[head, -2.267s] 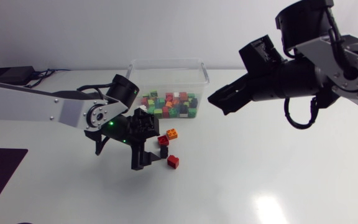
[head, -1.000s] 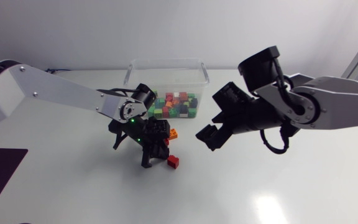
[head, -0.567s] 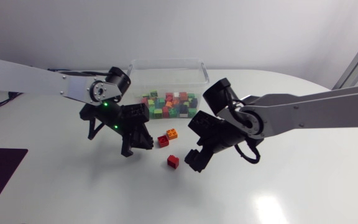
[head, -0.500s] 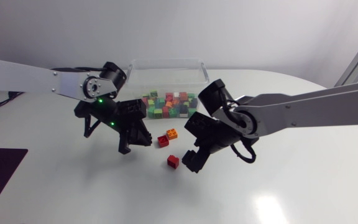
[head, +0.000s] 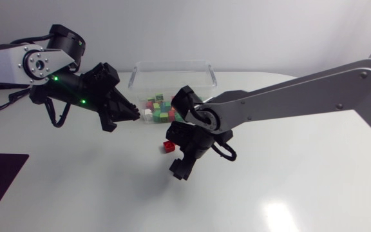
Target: Place the duplo bricks in the container
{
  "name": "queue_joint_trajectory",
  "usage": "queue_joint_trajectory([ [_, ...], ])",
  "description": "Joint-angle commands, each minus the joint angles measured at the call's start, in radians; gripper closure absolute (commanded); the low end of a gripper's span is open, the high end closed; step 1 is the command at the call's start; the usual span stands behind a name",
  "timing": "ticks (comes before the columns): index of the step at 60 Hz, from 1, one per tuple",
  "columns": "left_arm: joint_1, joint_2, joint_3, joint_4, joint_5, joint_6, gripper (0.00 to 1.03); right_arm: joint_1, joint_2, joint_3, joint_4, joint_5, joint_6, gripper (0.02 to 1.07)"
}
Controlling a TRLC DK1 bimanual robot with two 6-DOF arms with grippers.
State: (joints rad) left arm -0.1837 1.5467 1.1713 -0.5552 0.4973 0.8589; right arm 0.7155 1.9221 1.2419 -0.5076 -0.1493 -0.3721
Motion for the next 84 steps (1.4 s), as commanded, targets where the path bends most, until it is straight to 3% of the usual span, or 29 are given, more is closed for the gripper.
queue_joint_trajectory([
  [1, 0.030, -0.027, 0.027, 0.035, 0.012, -0.095, 0.83, 0.013, 0.054, 0.056, -0.035, 0.014, -0.030, 0.16],
  [16, 0.079, -0.054, 0.073, 0.106, 0.034, -0.208, 0.83, 0.010, 0.156, 0.159, -0.128, 0.030, -0.053, 0.31],
  [29, 0.095, -0.060, 0.087, 0.213, 0.038, -0.330, 0.83, -0.002, 0.196, 0.200, -0.157, 0.034, -0.057, 0.54],
  [32, 0.095, -0.059, 0.091, 0.236, 0.040, -0.353, 0.83, -0.002, 0.199, 0.200, -0.160, 0.033, -0.059, 0.61],
  [35, 0.095, -0.056, 0.094, 0.279, 0.038, -0.394, 0.83, -0.005, 0.199, 0.195, -0.157, 0.027, -0.059, 0.78],
  [51, 0.086, 0.046, 0.183, 0.380, 0.029, -0.540, 0.82, -0.022, 0.083, 0.133, -0.178, 0.016, -0.047, 0.84],
  [84, -0.053, 0.363, 0.399, 0.548, -0.227, -0.692, 0.78, -0.137, -0.238, 0.106, -0.213, -0.068, 0.004, 0.83],
])
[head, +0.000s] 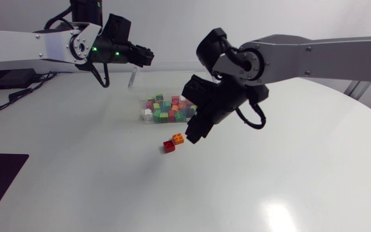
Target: Place the duplo bricks in the container
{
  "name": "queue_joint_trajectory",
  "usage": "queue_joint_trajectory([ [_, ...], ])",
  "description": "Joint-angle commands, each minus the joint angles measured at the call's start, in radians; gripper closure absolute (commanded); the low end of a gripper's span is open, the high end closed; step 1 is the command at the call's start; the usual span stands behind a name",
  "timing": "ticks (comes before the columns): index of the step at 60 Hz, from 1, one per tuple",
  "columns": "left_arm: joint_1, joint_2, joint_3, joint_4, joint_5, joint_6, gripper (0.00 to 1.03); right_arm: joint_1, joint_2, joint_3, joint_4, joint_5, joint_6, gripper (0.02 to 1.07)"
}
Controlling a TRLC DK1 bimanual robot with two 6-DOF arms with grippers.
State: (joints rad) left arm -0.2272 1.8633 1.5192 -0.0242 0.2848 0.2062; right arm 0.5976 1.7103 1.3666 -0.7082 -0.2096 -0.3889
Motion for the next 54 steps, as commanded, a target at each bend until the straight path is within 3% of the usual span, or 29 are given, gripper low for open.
queue_joint_trajectory([
  [1, -0.011, 0.054, 0.055, 0.018, -0.022, -0.041, 0.77, -0.027, -0.034, -0.014, -0.013, -0.011, 0.022, 0.83],
  [8, -0.026, 0.088, 0.072, 0.027, -0.062, -0.047, 0.46, -0.059, -0.064, 0.019, -0.002, -0.030, 0.041, 0.83],
  [9, -0.027, 0.091, 0.072, 0.027, -0.065, -0.047, 0.34, -0.067, -0.067, 0.031, 0.000, -0.033, 0.047, 0.83],
  [11, -0.031, 0.091, 0.068, 0.030, -0.073, -0.045, 0.21, -0.074, -0.072, 0.042, 0.006, -0.034, 0.055, 0.83],
  [17, -0.032, 0.073, 0.049, 0.030, -0.090, -0.037, 0.05, -0.094, -0.078, 0.088, 0.026, -0.037, 0.082, 0.83],
  [27, -0.031, -0.036, -0.076, 0.064, -0.095, -0.016, 0.05, -0.114, -0.071, 0.134, 0.088, -0.037, 0.127, 0.83],
  [40, -0.043, -0.280, -0.304, 0.040, -0.093, 0.105, 0.05, -0.148, -0.008, 0.213, 0.179, -0.050, 0.196, 0.83],
  [54, -0.078, -0.483, -0.496, -0.125, 0.017, 0.295, 0.06, -0.159, 0.092, 0.272, 0.299, -0.048, 0.246, 0.83],
])
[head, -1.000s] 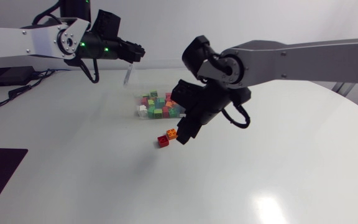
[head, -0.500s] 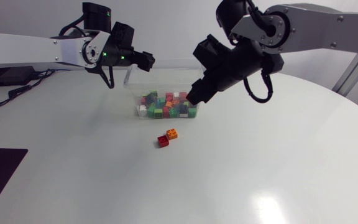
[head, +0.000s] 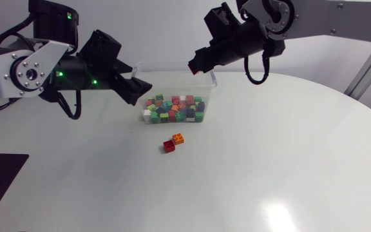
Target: Place the duplo bricks in the container
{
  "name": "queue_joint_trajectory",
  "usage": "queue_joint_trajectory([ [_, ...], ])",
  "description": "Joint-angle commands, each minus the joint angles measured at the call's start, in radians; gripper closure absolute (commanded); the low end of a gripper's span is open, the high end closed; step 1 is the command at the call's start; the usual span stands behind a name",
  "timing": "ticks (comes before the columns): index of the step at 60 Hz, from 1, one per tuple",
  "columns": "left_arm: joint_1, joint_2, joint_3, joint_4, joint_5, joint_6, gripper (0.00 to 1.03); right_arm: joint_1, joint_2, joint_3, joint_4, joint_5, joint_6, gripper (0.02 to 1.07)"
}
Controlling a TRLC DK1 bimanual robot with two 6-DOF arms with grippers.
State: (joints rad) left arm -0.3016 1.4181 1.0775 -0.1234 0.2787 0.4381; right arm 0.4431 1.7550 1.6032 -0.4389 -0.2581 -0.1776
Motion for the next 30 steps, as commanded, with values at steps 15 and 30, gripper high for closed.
queue_joint_trajectory([
  [15, -0.065, -0.045, -0.152, -0.101, 0.034, 0.189, 0.06, -0.011, 0.121, 0.061, 0.137, 0.019, 0.063, 0.83],
  [30, -0.082, 0.007, -0.220, -0.094, 0.037, 0.269, 0.06, -0.014, 0.205, 0.124, 0.200, 0.048, 0.082, 0.83],
])
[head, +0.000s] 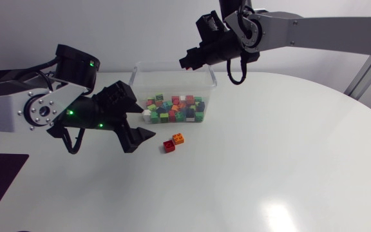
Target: Place the duplo bricks in the container
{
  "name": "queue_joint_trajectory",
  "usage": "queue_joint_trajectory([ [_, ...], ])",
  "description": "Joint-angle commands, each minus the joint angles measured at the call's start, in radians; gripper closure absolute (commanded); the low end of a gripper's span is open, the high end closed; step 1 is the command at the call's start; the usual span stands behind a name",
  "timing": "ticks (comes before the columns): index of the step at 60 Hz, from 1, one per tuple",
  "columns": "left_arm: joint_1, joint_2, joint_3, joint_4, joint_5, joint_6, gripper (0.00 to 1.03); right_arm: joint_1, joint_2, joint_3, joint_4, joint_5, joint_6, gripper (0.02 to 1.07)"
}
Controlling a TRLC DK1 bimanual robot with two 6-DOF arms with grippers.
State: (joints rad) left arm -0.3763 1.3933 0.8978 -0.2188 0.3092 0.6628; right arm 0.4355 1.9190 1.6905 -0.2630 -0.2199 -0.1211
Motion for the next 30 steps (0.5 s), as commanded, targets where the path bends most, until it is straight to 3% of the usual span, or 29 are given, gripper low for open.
queue_joint_trajectory([
  [1, -0.007, 0.041, -0.042, 0.001, 0.007, 0.050, 0.06, -0.006, 0.048, 0.041, 0.028, 0.013, 0.026, 0.82],
  [8, -0.003, 0.096, -0.050, 0.012, 0.007, 0.080, 0.06, -0.006, 0.091, 0.061, 0.088, 0.051, 0.023, 0.79],
  [11, -0.003, 0.121, -0.046, 0.019, 0.007, 0.081, 0.06, -0.006, 0.118, 0.083, 0.102, 0.065, 0.023, 0.67],
  [15, -0.004, 0.170, -0.033, 0.027, 0.005, 0.083, 0.06, -0.006, 0.175, 0.146, 0.084, 0.083, 0.023, 0.35],
  [19, -0.012, 0.207, -0.019, 0.039, -0.009, 0.080, 0.06, -0.006, 0.192, 0.172, 0.073, 0.100, 0.023, 0.18],
  [23, -0.027, 0.242, 0.000, 0.061, -0.038, 0.070, 0.06, -0.011, 0.176, 0.173, 0.068, 0.102, 0.023, 0.12],
  [30, -0.058, 0.302, 0.030, 0.098, -0.058, 0.058, 0.06, -0.029, 0.094, 0.121, 0.054, 0.093, 0.011, 0.12],
])
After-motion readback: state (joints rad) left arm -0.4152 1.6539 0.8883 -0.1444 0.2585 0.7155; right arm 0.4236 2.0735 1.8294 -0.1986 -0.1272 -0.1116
